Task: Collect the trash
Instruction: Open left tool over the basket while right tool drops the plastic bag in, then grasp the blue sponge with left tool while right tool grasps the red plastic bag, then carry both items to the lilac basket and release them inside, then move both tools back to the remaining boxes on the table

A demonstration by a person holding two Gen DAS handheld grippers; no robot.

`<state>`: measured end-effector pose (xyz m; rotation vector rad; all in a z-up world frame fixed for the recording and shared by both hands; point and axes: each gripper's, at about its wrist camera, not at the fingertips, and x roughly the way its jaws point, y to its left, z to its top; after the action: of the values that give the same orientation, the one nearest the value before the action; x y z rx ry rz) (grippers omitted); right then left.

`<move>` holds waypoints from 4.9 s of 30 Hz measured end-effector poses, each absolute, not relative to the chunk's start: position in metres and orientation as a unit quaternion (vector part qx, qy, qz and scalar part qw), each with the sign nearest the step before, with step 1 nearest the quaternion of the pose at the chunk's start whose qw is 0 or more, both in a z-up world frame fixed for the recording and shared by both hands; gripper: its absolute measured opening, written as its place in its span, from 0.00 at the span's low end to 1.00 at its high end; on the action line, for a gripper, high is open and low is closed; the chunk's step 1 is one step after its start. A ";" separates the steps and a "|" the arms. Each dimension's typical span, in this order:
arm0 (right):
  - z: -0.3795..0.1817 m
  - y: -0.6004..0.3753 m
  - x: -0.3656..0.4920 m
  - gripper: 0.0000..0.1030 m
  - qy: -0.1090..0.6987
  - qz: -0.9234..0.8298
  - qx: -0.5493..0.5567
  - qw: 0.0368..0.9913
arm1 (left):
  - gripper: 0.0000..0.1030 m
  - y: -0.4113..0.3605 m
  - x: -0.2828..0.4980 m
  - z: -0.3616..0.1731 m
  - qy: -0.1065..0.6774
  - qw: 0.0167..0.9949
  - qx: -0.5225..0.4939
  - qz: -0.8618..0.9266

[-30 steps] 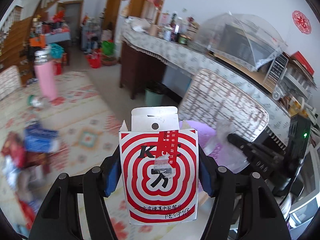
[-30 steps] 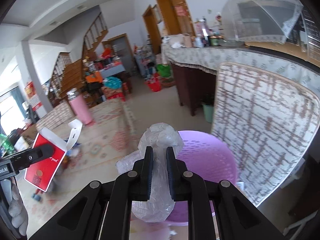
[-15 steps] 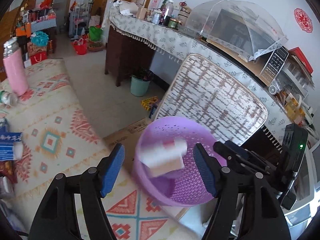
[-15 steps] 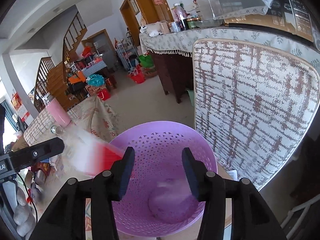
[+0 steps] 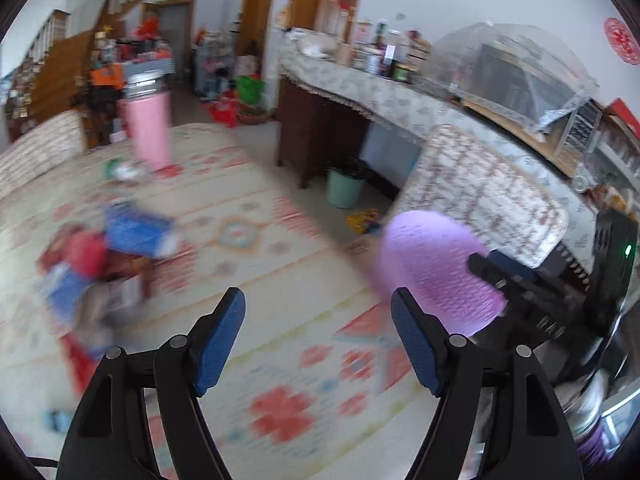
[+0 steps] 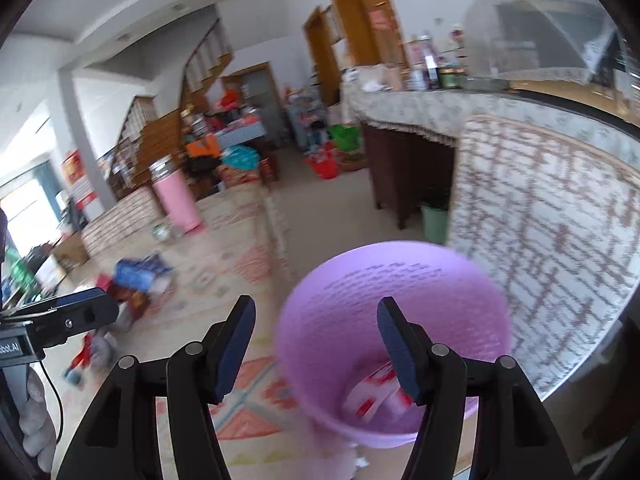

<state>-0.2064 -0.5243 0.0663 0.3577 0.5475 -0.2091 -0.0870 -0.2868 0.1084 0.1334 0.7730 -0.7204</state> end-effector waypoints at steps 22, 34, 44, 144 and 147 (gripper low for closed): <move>0.040 -0.369 -0.143 0.66 0.365 0.059 0.169 0.914 | 0.76 -0.085 0.003 0.017 0.476 0.799 0.105 -0.351; 0.050 -0.273 -0.089 0.67 0.382 0.178 0.121 0.899 | 0.28 -0.081 -0.050 0.016 0.443 0.812 0.150 -0.350; 0.031 -0.211 -0.022 0.67 0.438 0.208 0.120 0.866 | 0.25 -0.044 -0.032 0.017 0.468 0.795 0.052 -0.383; 0.049 -0.562 -0.194 0.64 0.290 -0.100 0.270 0.913 | 0.67 -0.312 -0.072 0.130 0.363 0.816 0.061 -0.446; 0.054 -0.533 -0.182 0.71 0.290 -0.062 0.258 0.919 | 0.72 -0.255 -0.059 0.132 0.365 0.840 0.047 -0.399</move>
<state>-0.1820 -0.5328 0.0541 0.5304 0.5967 -0.1280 -0.0589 -0.2553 0.1319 0.0993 0.7713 -0.8425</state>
